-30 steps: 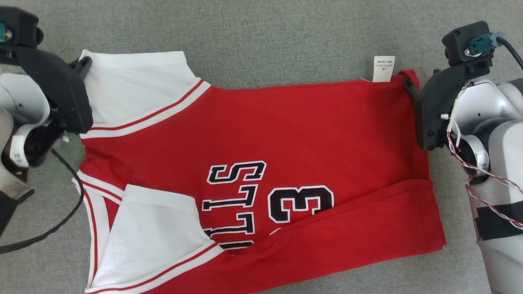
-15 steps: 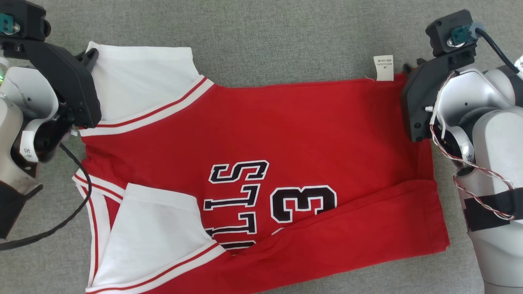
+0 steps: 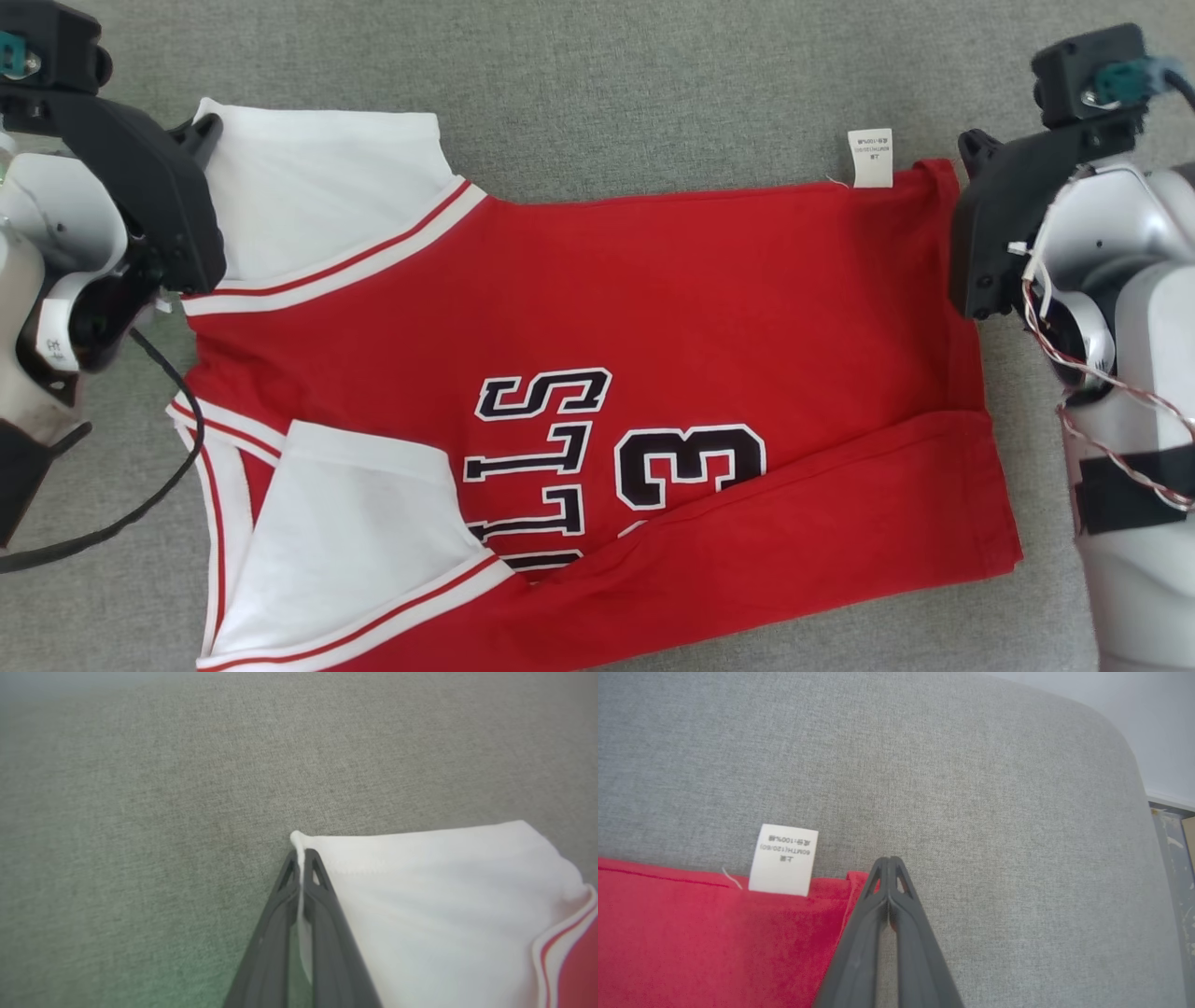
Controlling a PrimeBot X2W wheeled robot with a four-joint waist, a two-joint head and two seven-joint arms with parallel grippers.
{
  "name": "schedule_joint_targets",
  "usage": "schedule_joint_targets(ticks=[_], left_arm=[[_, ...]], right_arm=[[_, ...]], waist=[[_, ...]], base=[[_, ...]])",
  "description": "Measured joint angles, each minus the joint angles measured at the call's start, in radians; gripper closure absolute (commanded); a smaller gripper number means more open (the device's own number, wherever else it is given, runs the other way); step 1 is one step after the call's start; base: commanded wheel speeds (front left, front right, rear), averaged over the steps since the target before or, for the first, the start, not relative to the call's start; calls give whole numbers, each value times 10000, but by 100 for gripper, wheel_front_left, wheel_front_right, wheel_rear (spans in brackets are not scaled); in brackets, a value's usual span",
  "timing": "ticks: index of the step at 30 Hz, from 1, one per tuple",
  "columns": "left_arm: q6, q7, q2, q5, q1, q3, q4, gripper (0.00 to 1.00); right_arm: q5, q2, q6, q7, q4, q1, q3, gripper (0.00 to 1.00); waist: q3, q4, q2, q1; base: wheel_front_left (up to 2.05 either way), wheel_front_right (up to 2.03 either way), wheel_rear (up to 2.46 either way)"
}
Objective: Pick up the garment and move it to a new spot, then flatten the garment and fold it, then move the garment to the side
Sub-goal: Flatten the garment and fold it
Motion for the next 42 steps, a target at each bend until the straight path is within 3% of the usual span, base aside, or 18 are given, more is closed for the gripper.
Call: schedule_joint_targets(ticks=[3,9,10,11,23,25,26,27,28,31,33,34,37,38,40,42], left_arm=[[0,-144,92,-38,128,84,-115,100],[102,-128,253,-77,357,86,-293,100],[132,-125,253,-88,389,71,-320,100],[184,-115,253,-92,391,71,-357,100],[437,2,199,-132,565,-21,-671,100],[439,0,184,-134,564,-27,-702,100],[441,0,180,-132,563,-29,-706,100],[441,0,178,-134,563,-33,-706,100],[441,-2,171,-134,562,-33,-706,100],[435,-36,144,-134,547,-35,-702,100],[380,-61,146,-144,534,-33,-648,100],[347,-63,146,-146,532,-33,-614,100],[295,-90,146,-148,511,-36,-548,100],[265,-90,146,-150,501,-36,-529,100],[245,-92,148,-153,480,-38,-489,100],[199,-90,153,-159,440,-46,-447,100]], right_arm=[[299,322,0,-355,-23,313,-489,100],[430,301,0,-598,8,769,-961,100],[445,320,-2,-677,-42,773,-1020,94],[445,336,-2,-700,-111,770,-1005,0],[21,163,0,265,-435,417,242,3],[-119,94,-2,330,-353,292,326,19],[-174,88,0,382,-301,265,382,19],[-286,90,0,466,-268,262,445,36],[-341,92,-2,537,-242,261,479,44],[-387,42,0,652,-132,252,545,37],[-385,25,-2,650,-15,246,550,37],[-389,23,0,648,0,248,546,42],[-458,-29,0,602,40,282,466,61],[-458,-50,-2,573,63,298,424,63],[-495,-67,0,487,94,324,376,94],[-541,-65,0,397,121,327,274,100]], waist=[[-72,33,0,0],[-250,109,0,0],[-277,119,0,0],[-300,125,0,0],[-319,108,0,0],[-277,108,-1,0],[-255,108,0,0],[-237,109,0,0],[-220,110,0,0],[-167,123,0,0],[-126,137,0,0],[-122,135,0,0],[-115,132,-1,0],[-115,130,0,0],[-118,121,-1,0],[-127,108,0,-1]], base=[[0,0,0],[0,0,0],[0,0,0],[0,0,0],[0,0,0],[0,0,0],[0,0,0],[0,0,0],[0,0,0],[0,0,0],[0,0,0],[0,0,0],[0,0,0],[0,0,0],[0,0,0],[0,0,0]])
